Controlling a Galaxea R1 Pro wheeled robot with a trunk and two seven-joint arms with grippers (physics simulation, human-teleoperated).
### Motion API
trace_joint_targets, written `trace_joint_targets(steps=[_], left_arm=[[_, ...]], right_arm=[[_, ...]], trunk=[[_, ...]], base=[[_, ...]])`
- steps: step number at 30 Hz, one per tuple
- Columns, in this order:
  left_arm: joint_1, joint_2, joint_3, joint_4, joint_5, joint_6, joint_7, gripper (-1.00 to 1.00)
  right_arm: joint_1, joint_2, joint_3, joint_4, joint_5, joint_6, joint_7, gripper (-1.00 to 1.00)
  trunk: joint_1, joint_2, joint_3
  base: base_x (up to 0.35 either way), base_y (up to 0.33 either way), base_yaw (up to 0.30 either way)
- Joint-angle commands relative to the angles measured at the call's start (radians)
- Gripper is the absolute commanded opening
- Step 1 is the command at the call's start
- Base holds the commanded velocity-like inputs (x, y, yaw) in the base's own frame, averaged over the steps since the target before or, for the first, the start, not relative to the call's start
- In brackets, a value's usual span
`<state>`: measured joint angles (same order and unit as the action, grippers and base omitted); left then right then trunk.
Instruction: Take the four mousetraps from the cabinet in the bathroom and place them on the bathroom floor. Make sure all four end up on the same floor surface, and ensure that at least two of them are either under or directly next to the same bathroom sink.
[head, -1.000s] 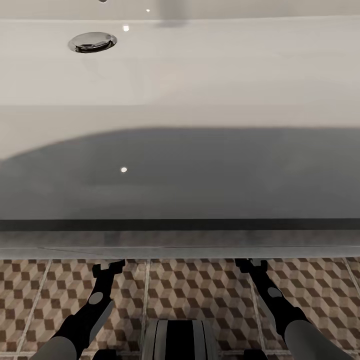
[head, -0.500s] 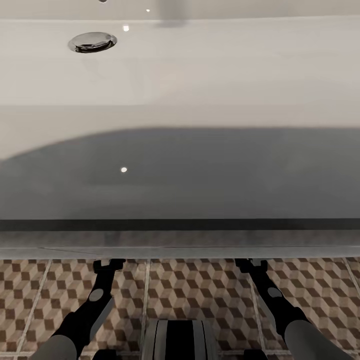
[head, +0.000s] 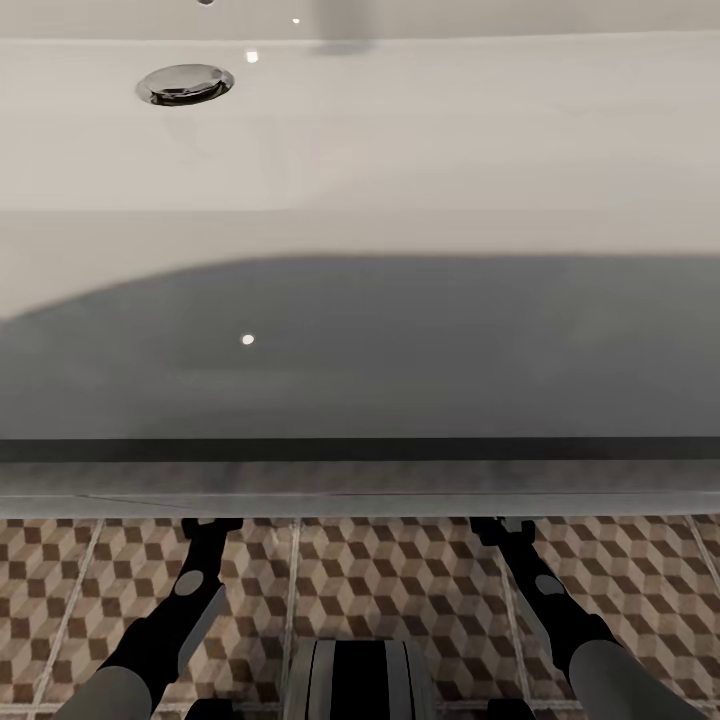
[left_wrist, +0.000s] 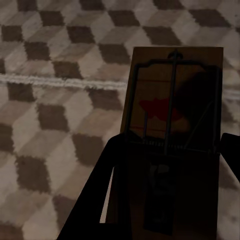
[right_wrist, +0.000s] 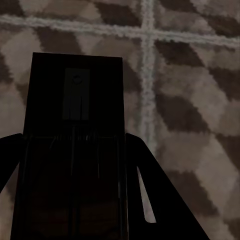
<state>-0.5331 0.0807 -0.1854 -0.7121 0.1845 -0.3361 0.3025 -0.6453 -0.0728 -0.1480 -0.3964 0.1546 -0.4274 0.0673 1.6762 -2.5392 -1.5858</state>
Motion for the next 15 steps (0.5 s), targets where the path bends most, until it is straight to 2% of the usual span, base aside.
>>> trace_joint_targets(steps=[1,15], left_arm=[[-0.001,0.002,-0.008,0.0,0.01,-0.004,0.007,-1.0],[-0.001,0.008,0.0,0.007,0.007,-0.006,0.007,-1.0]], right_arm=[[-0.001,0.001,-0.009,0.001,0.006,-0.004,0.008,-1.0],[-0.001,0.001,-0.011,0.001,0.006,-0.004,0.008,-1.0]], trunk=[[0.0,0.0,0.0],[0.0,0.0,0.0]], base=[[0.0,0.0,0.0],[0.0,0.0,0.0]])
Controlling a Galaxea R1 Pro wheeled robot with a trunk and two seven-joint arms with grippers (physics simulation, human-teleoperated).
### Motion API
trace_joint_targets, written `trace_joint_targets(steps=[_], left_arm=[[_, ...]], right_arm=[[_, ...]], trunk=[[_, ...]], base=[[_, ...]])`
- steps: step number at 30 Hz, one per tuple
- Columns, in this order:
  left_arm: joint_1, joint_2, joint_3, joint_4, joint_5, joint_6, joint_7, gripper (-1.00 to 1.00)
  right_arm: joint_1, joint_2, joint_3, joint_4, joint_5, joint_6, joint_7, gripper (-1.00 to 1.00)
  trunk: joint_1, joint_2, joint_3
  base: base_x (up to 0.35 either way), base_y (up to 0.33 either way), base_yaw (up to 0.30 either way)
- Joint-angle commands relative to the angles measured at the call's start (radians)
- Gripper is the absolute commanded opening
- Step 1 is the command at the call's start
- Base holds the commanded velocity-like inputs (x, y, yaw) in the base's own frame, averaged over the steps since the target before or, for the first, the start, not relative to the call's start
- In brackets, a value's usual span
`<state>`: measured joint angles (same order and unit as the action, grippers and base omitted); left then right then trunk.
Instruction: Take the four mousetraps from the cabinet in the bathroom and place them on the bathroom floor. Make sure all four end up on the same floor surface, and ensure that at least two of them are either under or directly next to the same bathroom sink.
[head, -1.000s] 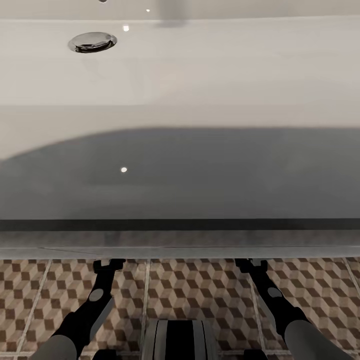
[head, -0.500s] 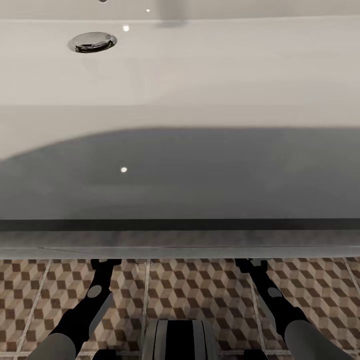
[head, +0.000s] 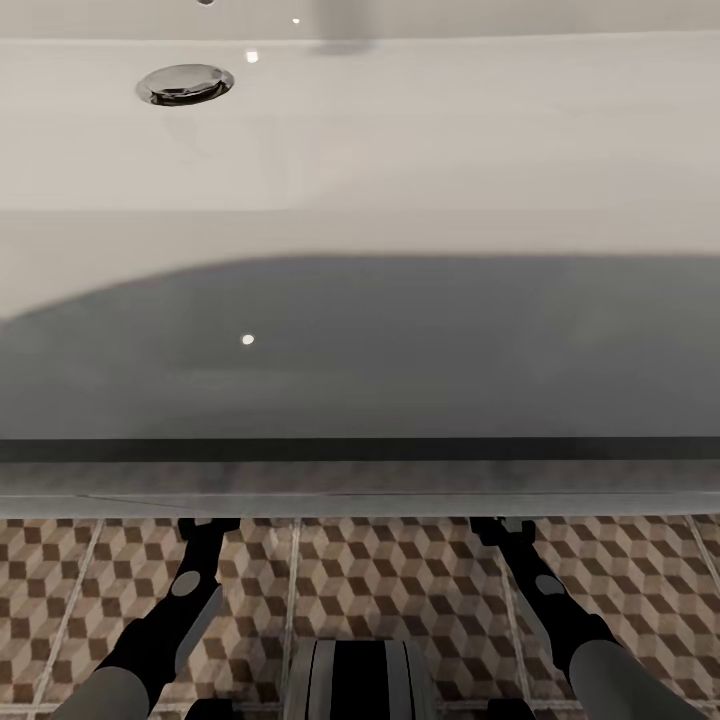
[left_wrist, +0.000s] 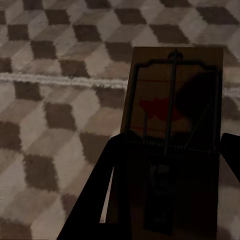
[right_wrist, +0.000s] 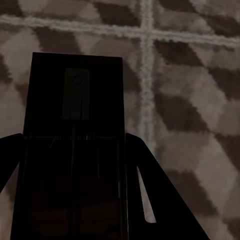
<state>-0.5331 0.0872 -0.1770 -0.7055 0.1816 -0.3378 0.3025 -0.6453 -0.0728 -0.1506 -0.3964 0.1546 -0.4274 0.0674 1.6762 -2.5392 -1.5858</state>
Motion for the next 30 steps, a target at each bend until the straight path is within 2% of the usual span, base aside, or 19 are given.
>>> trace_joint_targets(steps=[1,5,11,19,30], left_arm=[[-0.001,0.005,-0.008,0.002,0.01,-0.004,0.007,-1.0],[-0.001,0.019,-0.008,0.012,0.011,-0.003,0.002,-1.0],[-0.001,0.021,-0.013,0.056,0.01,-0.003,0.0,-1.0],[-0.001,0.02,-0.016,0.065,0.01,-0.003,-0.003,-1.0],[-0.001,0.012,-0.019,0.066,0.009,-0.002,-0.004,-1.0]], right_arm=[[-0.001,0.001,-0.01,0.001,0.007,-0.004,0.008,-1.0],[-0.001,0.001,-0.012,0.001,0.005,-0.004,0.008,-1.0],[-0.001,0.0,-0.015,0.003,0.001,-0.007,0.008,-1.0],[-0.001,-0.001,-0.084,0.004,0.001,-0.008,0.008,-1.0],[-0.001,-0.002,-0.093,0.004,0.005,-0.01,0.008,-1.0]], trunk=[[0.0,0.0,0.0],[0.0,0.0,0.0],[0.0,0.0,0.0],[0.0,0.0,0.0],[0.0,0.0,0.0]], base=[[0.0,0.0,0.0],[0.0,0.0,0.0],[0.0,0.0,0.0],[0.0,0.0,0.0],[0.0,0.0,0.0]])
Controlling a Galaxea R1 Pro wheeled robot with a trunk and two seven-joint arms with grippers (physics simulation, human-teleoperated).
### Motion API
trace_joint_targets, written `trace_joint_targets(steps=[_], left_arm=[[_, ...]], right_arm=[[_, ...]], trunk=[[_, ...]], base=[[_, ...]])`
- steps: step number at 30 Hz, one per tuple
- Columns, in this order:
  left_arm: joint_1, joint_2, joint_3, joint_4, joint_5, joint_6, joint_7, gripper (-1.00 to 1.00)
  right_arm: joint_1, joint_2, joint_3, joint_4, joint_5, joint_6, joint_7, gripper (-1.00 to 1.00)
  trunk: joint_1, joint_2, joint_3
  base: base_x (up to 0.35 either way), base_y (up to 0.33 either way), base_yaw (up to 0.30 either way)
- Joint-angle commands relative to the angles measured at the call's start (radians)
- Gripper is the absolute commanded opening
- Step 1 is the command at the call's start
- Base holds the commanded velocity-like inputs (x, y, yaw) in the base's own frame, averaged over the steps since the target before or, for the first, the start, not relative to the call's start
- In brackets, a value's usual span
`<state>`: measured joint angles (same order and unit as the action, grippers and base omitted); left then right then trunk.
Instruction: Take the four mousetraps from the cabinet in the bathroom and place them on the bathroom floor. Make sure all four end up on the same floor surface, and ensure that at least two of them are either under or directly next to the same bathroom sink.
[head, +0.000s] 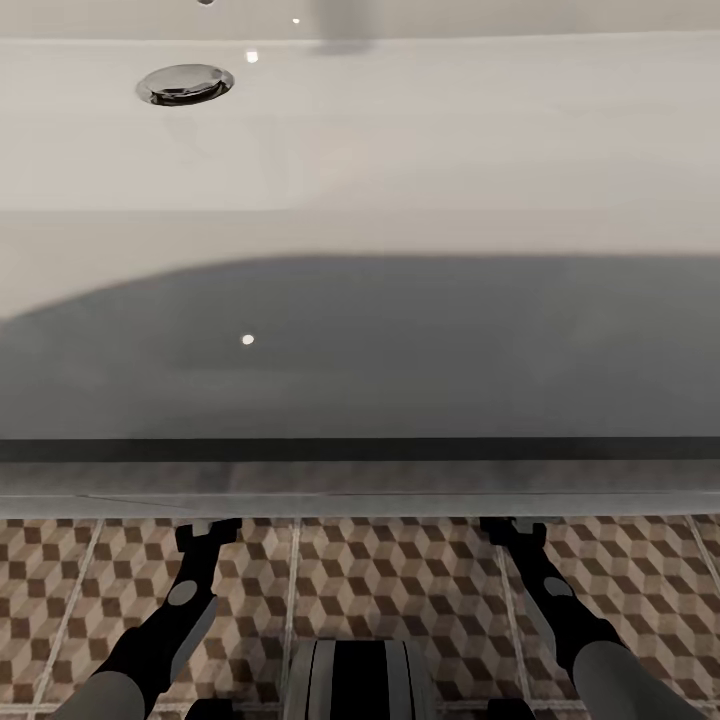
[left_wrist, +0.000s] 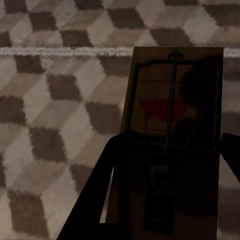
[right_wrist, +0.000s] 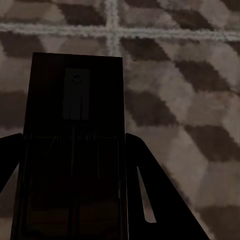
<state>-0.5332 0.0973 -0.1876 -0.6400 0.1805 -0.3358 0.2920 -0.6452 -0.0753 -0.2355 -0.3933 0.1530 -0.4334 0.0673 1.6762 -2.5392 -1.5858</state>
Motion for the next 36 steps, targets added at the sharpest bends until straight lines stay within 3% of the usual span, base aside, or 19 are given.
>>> trace_joint_targets(steps=[1,20,24,31,36], left_arm=[[-0.001,0.002,-0.009,0.0,0.01,-0.004,0.006,-1.0],[-0.001,0.0,-0.01,0.007,0.01,-0.003,0.003,-1.0],[-0.001,-0.001,-0.01,0.007,0.01,-0.003,0.003,-1.0],[-0.001,0.001,-0.009,0.007,0.01,0.024,0.003,-1.0],[-0.001,0.001,-0.009,0.007,0.011,0.04,0.003,-1.0]], right_arm=[[-0.001,0.0,-0.008,0.001,0.007,-0.004,0.008,-1.0],[-0.001,-0.006,-0.008,0.002,0.005,-0.004,0.009,-1.0],[-0.001,-0.018,-0.008,0.003,0.004,-0.003,0.011,-1.0],[-0.001,-0.03,-0.008,0.006,0.002,-0.002,0.085,-1.0],[-0.001,-0.03,-0.008,0.007,0.003,-0.002,0.099,-1.0]], trunk=[[0.0,0.0,0.0],[0.0,0.0,0.0],[0.0,0.0,0.0],[0.0,0.0,0.0],[0.0,0.0,0.0]], base=[[0.0,0.0,0.0],[0.0,0.0,0.0],[0.0,0.0,0.0],[0.0,0.0,0.0],[0.0,0.0,0.0]])
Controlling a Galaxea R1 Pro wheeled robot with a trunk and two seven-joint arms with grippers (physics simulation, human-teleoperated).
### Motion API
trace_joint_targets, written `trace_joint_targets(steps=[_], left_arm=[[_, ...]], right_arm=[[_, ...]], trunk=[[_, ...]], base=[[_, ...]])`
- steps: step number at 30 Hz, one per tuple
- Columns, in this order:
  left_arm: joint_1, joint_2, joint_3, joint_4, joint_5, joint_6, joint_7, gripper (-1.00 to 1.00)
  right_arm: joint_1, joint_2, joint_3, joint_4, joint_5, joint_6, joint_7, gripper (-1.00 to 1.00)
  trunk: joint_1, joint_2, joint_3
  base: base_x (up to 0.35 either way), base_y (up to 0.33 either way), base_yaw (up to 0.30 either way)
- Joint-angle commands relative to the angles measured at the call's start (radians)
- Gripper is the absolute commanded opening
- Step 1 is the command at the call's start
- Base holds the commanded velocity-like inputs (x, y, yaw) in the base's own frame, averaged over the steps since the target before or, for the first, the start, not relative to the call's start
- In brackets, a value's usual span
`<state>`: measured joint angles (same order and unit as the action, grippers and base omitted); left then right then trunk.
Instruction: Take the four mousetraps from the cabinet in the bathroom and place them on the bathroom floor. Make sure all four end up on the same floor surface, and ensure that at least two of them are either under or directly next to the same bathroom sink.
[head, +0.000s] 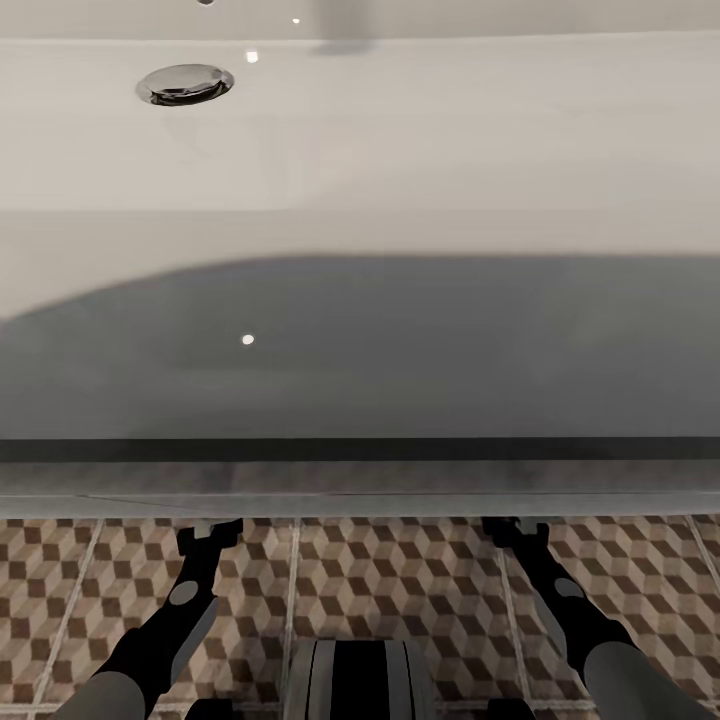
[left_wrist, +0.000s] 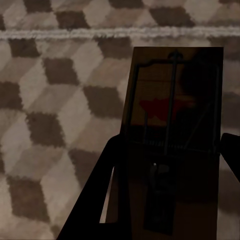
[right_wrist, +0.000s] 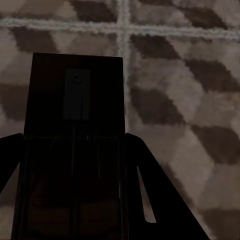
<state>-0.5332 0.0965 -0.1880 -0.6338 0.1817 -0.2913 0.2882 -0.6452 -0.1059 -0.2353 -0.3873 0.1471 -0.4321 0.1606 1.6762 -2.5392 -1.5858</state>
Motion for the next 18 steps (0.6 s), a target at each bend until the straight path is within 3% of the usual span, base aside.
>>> trace_joint_targets(steps=[1,18], left_arm=[[-0.001,0.001,-0.008,0.0,0.01,-0.003,0.007,-1.0],[-0.001,-0.004,-0.008,-0.002,0.013,-0.005,0.008,-1.0]], right_arm=[[-0.001,0.001,-0.009,0.001,0.009,-0.004,0.006,-1.0],[-0.001,0.002,-0.007,0.001,0.017,-0.005,0.007,-1.0]], trunk=[[0.0,0.0,0.0],[0.0,0.0,-0.004]], base=[[0.0,0.0,0.0],[0.0,0.0,0.0]])
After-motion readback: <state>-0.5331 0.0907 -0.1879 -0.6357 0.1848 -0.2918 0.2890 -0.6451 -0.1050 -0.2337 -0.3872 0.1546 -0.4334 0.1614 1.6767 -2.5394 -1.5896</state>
